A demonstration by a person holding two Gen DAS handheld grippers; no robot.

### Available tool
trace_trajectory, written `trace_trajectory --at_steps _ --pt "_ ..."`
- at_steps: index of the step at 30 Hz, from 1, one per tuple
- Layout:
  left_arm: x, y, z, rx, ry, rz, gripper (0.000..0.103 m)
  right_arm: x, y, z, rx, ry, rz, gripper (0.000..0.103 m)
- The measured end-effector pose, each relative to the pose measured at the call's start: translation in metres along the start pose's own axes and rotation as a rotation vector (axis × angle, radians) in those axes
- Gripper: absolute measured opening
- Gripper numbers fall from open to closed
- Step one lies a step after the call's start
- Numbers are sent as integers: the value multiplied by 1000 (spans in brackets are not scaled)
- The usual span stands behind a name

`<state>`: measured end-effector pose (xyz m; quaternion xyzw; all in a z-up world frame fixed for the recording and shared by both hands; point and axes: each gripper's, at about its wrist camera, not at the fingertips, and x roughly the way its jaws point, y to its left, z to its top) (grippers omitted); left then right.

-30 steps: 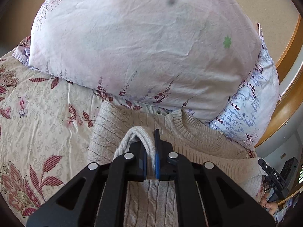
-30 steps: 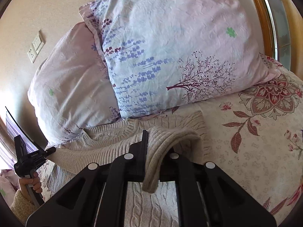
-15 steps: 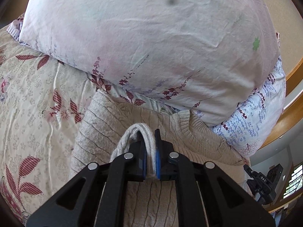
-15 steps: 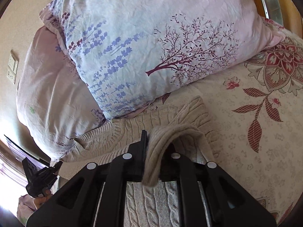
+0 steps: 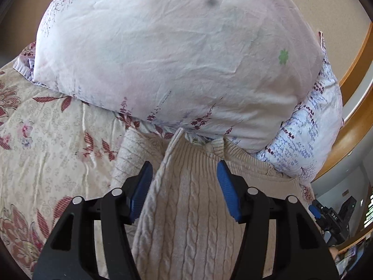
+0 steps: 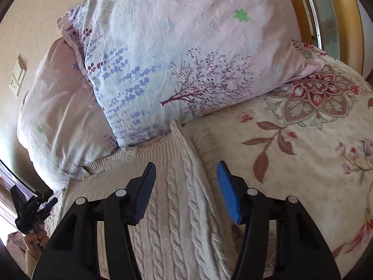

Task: Fold small clothes
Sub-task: 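Pinch the folded edges with both grippers and straighten them, then release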

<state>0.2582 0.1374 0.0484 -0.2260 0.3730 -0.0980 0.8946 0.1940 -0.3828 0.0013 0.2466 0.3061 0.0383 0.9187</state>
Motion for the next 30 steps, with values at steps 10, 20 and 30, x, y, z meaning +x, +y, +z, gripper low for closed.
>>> trace_trajectory --at_steps 10,20,30 --pt "-10 12 -46 149 75 87 42 -7 3 -41 -167 79 -69 13" --pt "-7 17 -52 145 119 53 7 -32 16 -43 -196 10 -77 9" --pt "-12 27 -53 128 131 32 6 -22 1 -56 -158 86 -163 9"
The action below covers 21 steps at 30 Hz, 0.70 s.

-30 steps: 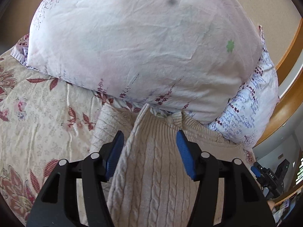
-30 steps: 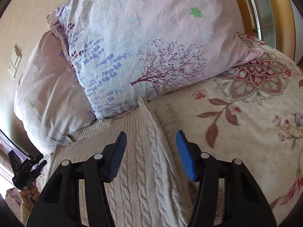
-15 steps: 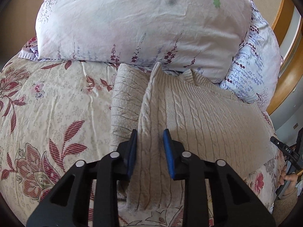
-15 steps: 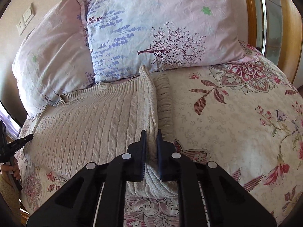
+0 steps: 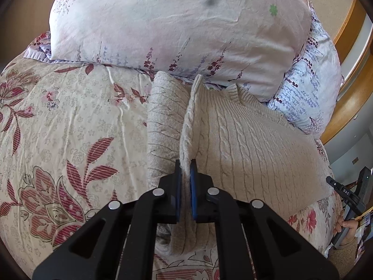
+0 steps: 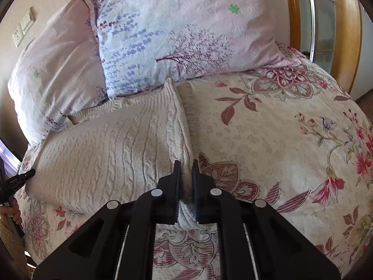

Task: Fold small clothes
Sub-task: 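Pinch the folded edges with both grippers and straighten them, then release, then open both grippers and lift them away from the folded sweater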

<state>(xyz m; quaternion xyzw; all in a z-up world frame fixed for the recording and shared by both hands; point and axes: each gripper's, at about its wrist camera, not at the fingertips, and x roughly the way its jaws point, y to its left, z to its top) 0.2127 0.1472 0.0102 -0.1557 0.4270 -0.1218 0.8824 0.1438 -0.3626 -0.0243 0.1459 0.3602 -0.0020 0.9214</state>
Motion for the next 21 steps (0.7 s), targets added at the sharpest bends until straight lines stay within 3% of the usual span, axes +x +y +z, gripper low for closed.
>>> trace_trajectory --at_steps 10,13,14,18,21 --pt "2 0 -9 4 -25 4 8 12 6 3 -20 13 -58 12" --pt "-2 3 -5 -16 -30 -13 13 4 6 2 -5 -1 -87 35" --pt "-5 4 -4 -26 -36 -22 17 0 8 2 -6 -22 -93 37" --pt "-21 13 8 -59 -105 -11 58 -16 29 6 -48 -100 -33 41" --pt "-22 24 18 -114 -97 -54 66 -10 53 9 -99 -83 61 51"
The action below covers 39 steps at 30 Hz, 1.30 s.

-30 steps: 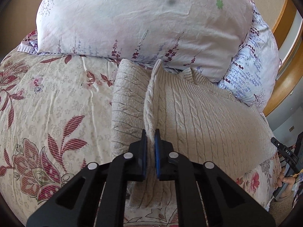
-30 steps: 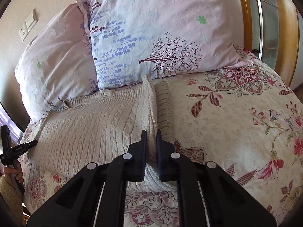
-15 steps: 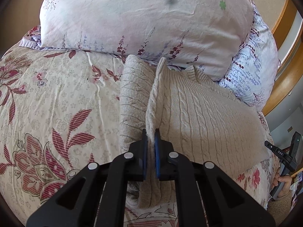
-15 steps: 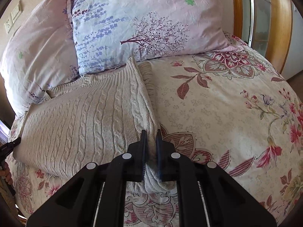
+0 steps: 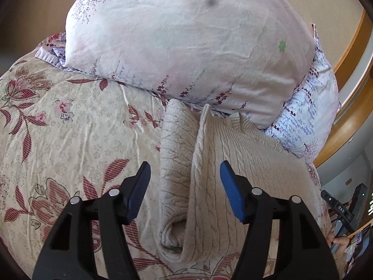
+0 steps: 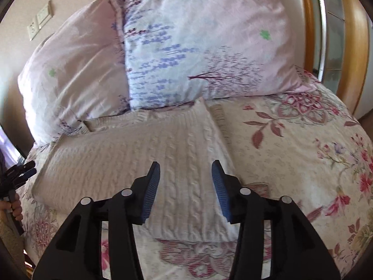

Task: Fold small clothes

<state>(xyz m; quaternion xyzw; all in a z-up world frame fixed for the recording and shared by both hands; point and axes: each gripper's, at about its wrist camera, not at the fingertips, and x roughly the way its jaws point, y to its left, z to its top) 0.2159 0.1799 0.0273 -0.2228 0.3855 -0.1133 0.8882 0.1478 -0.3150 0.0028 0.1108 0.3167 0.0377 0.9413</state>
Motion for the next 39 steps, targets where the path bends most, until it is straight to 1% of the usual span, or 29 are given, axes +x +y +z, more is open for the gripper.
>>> trace_trajectory --at_steps 5,8,13,17,19,21,23,26,28,29,30,32,33,36,39 --pt "16 19 11 -123 53 -57 67 27 36 -4 -67 68 50 51" --pt "28 22 13 -163 84 -87 67 40 45 -8 -80 105 52 51" --pt "46 22 14 -204 121 -151 66 46 44 -12 -71 119 68 53" --pt "51 17 15 -193 115 -152 66 47 41 -13 -61 126 83 54" --pt "54 17 15 -200 122 -162 64 48 41 -14 -61 125 88 56" --pt "56 15 15 -205 126 -164 57 49 41 -14 -62 123 92 58" --pt "59 14 14 -203 130 -160 51 49 42 -14 -62 118 97 60" --pt "60 14 14 -210 128 -154 48 49 41 -14 -58 114 103 61" --pt "62 12 14 -213 133 -151 43 49 40 -14 -52 113 110 61" --pt "64 11 13 -216 141 -154 36 49 39 -14 -48 113 114 61" --pt "66 11 12 -218 148 -156 32 48 39 -14 -43 112 118 61" --pt "68 7 11 -213 147 -149 31 48 37 -14 -30 112 125 61" --pt "69 6 11 -213 148 -149 27 47 37 -14 -24 111 129 61" --pt "68 4 11 -225 141 -151 21 46 34 -13 -5 111 144 61" --pt "63 1 13 -243 118 -167 19 42 30 -13 17 109 160 61"
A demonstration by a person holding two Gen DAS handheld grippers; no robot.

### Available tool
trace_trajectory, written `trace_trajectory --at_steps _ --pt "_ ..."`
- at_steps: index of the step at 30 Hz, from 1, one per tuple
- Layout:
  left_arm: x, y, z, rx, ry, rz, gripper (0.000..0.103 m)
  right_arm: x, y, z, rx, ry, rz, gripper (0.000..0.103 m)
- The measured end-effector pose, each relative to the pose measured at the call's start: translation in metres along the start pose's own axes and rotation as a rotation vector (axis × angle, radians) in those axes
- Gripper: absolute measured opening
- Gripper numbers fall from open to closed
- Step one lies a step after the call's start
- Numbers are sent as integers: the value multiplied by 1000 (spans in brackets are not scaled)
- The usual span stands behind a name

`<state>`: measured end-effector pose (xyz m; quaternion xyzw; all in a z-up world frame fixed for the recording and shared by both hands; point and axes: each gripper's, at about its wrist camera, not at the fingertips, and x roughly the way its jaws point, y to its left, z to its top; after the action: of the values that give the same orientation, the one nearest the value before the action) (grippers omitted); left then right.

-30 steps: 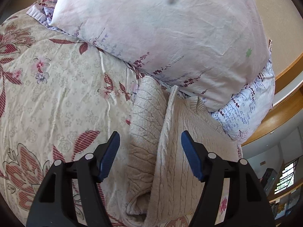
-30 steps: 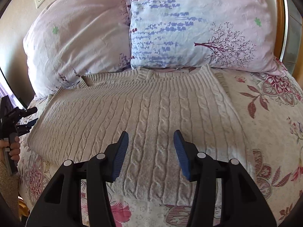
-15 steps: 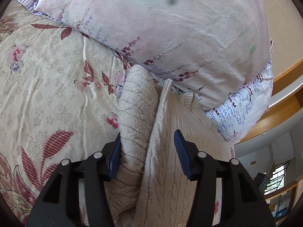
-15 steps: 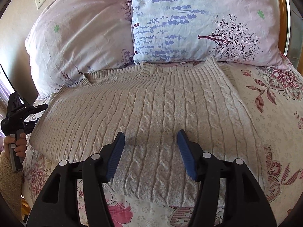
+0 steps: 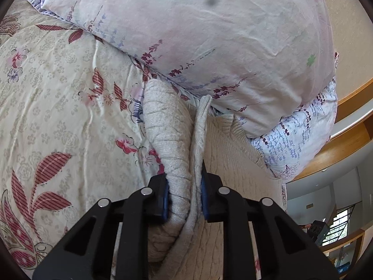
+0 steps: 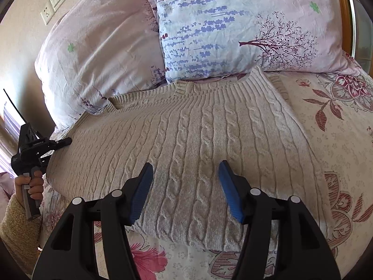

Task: Fold small clothes

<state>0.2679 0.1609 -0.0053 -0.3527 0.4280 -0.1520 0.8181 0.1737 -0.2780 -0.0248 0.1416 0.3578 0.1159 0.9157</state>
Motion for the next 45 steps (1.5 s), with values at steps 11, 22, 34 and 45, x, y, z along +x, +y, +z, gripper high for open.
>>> trace_trajectory --at_steps 11,22,34,45 --pt "-21 -50 -1 -1 -68 -119 17 -20 -17 -4 48 -31 9 61" --pt "-4 -126 -19 38 -64 -211 16 -41 -36 -8 73 -73 15 61" --pt "77 -178 -65 120 62 -194 16 -51 -50 -10 87 -83 9 61" --pt "97 -189 -75 182 115 -221 30 -41 -45 5 152 -62 190 63"
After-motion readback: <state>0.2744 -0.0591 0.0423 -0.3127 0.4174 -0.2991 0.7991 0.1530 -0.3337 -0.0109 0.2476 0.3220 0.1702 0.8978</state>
